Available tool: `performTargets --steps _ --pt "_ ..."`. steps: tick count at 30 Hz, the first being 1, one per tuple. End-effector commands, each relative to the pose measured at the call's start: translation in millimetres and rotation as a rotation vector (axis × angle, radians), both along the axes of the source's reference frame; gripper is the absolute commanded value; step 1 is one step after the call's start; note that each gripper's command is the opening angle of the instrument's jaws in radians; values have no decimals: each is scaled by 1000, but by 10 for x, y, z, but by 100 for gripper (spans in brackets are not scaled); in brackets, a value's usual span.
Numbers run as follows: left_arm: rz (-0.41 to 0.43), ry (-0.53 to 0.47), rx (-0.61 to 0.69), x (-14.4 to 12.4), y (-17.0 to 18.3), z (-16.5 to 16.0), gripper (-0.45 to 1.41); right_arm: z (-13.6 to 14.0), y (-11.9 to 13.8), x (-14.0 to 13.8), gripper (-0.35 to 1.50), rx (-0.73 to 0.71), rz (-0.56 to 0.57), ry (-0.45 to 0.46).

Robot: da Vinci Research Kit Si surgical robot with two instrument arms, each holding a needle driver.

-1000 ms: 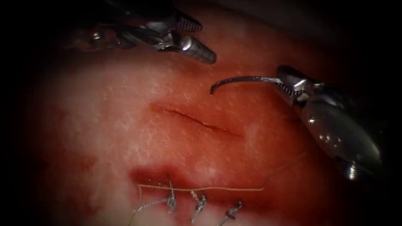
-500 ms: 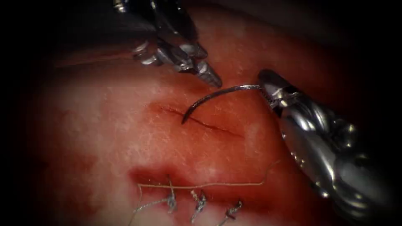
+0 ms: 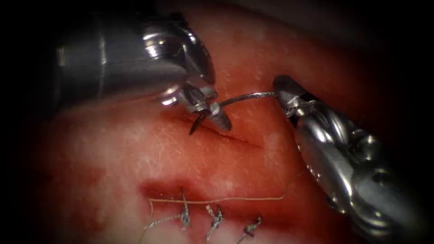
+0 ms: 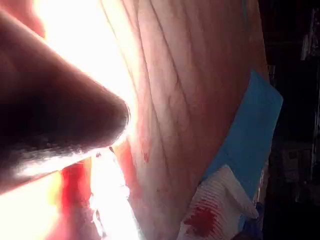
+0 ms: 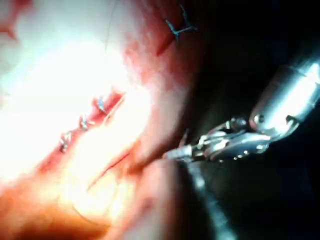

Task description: Wound Closure

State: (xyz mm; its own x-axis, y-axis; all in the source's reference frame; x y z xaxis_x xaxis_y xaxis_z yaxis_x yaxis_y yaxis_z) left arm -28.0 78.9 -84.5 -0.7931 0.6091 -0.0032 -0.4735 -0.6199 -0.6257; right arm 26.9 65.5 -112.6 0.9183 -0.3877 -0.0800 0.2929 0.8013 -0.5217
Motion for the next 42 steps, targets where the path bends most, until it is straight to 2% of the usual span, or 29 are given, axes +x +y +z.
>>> performTargets --steps 1,3,9,11,13,15,17,24,27,30,34,36,37,38,39,40,41,42 --pt "-7 0 3 -4 5 1 -29 -2 8 8 -35 -6 2 4" --pt "-35 0 44 -5 4 0 -35 -1 8 10 -35 -5 4 3" --pt "-101 25 98 -6 1 -2 -35 -2 10 14 -35 4 7 1" --pt "-117 36 111 -6 -1 -1 -35 -2 11 12 -35 21 69 33" --pt "-136 48 126 -6 -4 0 -35 -4 12 10 -21 36 120 60" --pt "-145 57 127 -6 -7 2 -35 -6 15 9 29 54 174 81" --pt "-158 67 131 -7 -9 6 -35 -12 23 8 101 74 229 110" --pt "-201 66 109 -1 4 17 -35 -49 35 1 113 146 213 115" --pt "-210 57 98 -1 6 17 -35 -53 32 4 124 200 193 79" --pt "-230 50 97 0 8 18 -35 -53 25 6 126 219 195 88" --pt "-285 17 96 4 11 23 -35 -56 20 5 126 241 259 123" --pt "-305 4 91 8 11 27 -35 -58 17 3 126 234 323 171" --pt "-325 -9 86 10 11 31 -35 -63 13 -1 126 201 381 243" --pt "-338 -17 82 12 12 34 -35 -67 11 -3 124 180 398 274" --pt "-369 -26 80 14 13 38 -35 -73 8 -6 116 167 419 316" --pt "-381 -31 73 15 13 41 -35 -77 7 -6 114 167 432 339" --pt "-411 -37 65 17 15 45 -35 -85 6 -7 113 204 480 417" --pt "-411 -37 65 17 15 45 -35 -85 6 -7 113 204 480 417"
